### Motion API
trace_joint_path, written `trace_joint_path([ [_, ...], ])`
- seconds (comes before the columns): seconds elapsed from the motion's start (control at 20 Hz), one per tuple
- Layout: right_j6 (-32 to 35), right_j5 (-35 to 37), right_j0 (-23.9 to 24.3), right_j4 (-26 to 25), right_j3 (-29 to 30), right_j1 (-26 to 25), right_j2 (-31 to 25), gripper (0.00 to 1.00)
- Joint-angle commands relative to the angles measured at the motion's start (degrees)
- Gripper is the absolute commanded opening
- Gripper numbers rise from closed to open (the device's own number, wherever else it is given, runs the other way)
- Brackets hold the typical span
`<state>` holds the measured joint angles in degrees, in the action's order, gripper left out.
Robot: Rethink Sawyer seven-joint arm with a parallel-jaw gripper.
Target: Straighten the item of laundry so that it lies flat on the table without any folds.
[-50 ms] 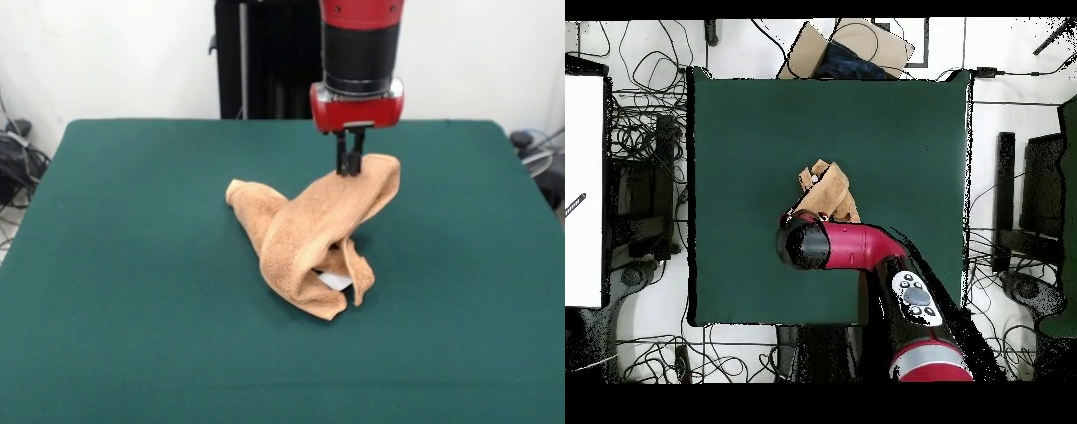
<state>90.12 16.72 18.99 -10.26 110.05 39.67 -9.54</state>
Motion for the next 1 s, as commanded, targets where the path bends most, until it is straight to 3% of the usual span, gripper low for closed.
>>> trace_joint_path([
  [0.05, 7.0, -1.7, -0.9, -1.6, -0.3, -0.9, -0.1, 0.0],
  [0.25, 6.5, -2.6, 0.2, -1.8, 0.3, -1.1, -1.3, 0.0],
  [0.3, 6.4, -2.8, 0.3, -1.9, 0.4, -1.1, -1.5, 1.0],
  [0.65, 5.3, -2.4, 0.3, -2.6, 0.6, -1.3, -2.0, 1.0],
  [1.0, 8.2, -5.2, -4.8, -3.6, -1.0, -5.6, 2.7, 1.0],
])
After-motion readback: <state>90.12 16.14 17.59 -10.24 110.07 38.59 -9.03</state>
